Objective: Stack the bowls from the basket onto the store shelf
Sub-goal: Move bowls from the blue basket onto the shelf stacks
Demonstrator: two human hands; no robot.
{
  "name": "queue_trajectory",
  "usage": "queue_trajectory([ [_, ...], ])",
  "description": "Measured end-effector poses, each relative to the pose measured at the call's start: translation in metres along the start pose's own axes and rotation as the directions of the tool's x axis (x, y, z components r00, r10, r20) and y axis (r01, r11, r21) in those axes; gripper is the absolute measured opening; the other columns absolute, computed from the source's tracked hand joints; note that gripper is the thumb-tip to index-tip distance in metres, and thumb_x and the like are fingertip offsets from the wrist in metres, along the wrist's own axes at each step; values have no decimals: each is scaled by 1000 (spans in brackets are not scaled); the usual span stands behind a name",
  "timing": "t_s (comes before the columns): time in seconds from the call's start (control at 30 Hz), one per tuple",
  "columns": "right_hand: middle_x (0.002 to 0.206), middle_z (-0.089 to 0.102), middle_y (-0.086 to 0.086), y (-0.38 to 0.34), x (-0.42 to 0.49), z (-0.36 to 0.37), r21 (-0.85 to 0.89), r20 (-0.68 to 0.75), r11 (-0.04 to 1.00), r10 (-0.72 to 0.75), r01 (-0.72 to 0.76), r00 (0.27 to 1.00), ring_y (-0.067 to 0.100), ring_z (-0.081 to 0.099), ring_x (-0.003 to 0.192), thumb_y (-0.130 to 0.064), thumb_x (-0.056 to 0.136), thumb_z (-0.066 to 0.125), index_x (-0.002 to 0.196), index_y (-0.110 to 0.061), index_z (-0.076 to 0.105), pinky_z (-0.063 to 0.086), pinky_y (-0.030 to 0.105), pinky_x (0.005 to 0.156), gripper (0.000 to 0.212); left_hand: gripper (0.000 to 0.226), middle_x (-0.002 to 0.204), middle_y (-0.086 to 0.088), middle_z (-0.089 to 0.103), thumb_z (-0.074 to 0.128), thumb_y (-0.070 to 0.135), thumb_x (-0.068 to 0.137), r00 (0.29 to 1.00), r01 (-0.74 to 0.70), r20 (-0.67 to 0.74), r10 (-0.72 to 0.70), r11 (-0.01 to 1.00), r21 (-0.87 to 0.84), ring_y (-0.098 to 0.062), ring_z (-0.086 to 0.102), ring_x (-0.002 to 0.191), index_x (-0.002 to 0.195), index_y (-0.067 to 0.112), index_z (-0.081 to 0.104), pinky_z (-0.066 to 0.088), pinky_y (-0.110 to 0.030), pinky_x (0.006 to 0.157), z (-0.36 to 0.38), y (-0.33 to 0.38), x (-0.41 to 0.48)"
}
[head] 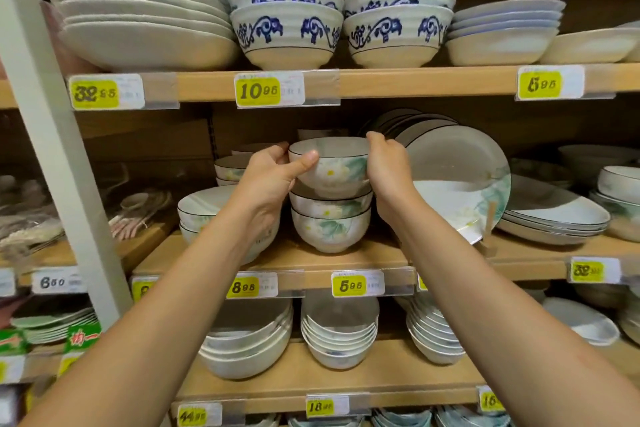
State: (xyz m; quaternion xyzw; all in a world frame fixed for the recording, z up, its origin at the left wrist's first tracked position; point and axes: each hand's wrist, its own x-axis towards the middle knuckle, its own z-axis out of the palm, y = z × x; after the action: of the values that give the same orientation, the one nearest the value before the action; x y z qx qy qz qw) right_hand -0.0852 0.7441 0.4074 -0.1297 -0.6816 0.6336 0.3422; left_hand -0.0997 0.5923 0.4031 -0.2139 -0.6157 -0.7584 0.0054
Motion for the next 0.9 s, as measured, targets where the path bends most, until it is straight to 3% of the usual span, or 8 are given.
queue_trajectory([
  [0.07, 130, 54, 9, 3, -2, 4, -44, 38, 999, 4, -2, 999, 22, 52, 113, -41, 92, 42, 137, -8, 44, 44, 43, 97, 56, 29, 90, 2, 72, 66, 9, 88, 1000, 6, 13, -7, 1000, 30, 3, 67, 73, 115, 0, 59, 49, -10, 67, -1, -4, 3],
  [0.13, 134, 49, 8, 8, -2, 8, -104, 62, 994, -29, 36, 998, 16, 45, 108, -39, 95, 41, 142, -9, 36, 40, 36, 90, 56, 55, 121, -13, 65, 65, 11, 90, 1000, 19, -16, -18, 999, 39, -12, 68, 102, 136, -9, 42, 51, -18, 90, -2, -7, 4],
  [0.2, 135, 48, 8, 13, -3, 10, -182, 78, 981, -54, 68, 995, 15, 43, 106, -35, 98, 37, 142, -8, 36, 37, 34, 86, 52, 71, 141, -21, 48, 64, 13, 91, 999, 46, -21, -45, 998, 49, -30, 52, 125, 145, -9, 24, 38, -34, 107, -4, -12, 8],
  [0.3, 130, 52, 11, 21, -5, 14, -237, 66, 965, -98, 111, 993, 22, 49, 109, -33, 99, 32, 136, -6, 41, 40, 34, 86, 47, 32, 100, 3, 63, 62, 15, 90, 995, 96, -20, -95, 991, 92, -13, 59, 96, 120, 5, 53, 46, -22, 78, -5, -20, 15],
  [0.37, 128, 53, 13, 22, -4, 15, -243, 46, 963, -111, 119, 993, 24, 50, 110, -32, 99, 32, 134, -5, 43, 38, 33, 85, 45, 24, 86, 6, 57, 60, 21, 90, 995, 96, -33, -92, 985, 143, -7, 55, 85, 108, 7, 54, 39, -20, 65, -5, -22, 18],
  [0.43, 127, 53, 13, 23, -2, 16, -243, 40, 965, -93, 100, 995, 24, 49, 107, -31, 99, 31, 132, -5, 45, 36, 32, 83, 44, 33, 91, 8, 51, 58, 27, 89, 993, 116, -49, -108, 972, 206, -2, 48, 84, 118, 14, 48, 36, -21, 65, -3, -24, 22],
  [0.7, 121, 53, 10, 37, 2, 18, -208, 32, 978, -1, 8, 999, 23, 50, 102, -29, 99, 29, 129, -6, 46, 39, 36, 84, 41, 10, 88, -3, 50, 53, 26, 87, 983, 171, -111, -144, 935, 311, -15, 48, 79, 91, 17, 50, 36, -31, 64, 6, -26, 24],
  [0.9, 109, 50, 4, 44, 3, 19, -201, 13, 980, 10, -7, 1000, 21, 49, 98, -25, 99, 28, 129, -7, 46, 39, 36, 82, 39, 20, 83, -3, 49, 49, 20, 87, 980, 188, -133, -150, 915, 358, -15, 46, 73, 105, 11, 53, 30, -30, 57, 14, -25, 22],
])
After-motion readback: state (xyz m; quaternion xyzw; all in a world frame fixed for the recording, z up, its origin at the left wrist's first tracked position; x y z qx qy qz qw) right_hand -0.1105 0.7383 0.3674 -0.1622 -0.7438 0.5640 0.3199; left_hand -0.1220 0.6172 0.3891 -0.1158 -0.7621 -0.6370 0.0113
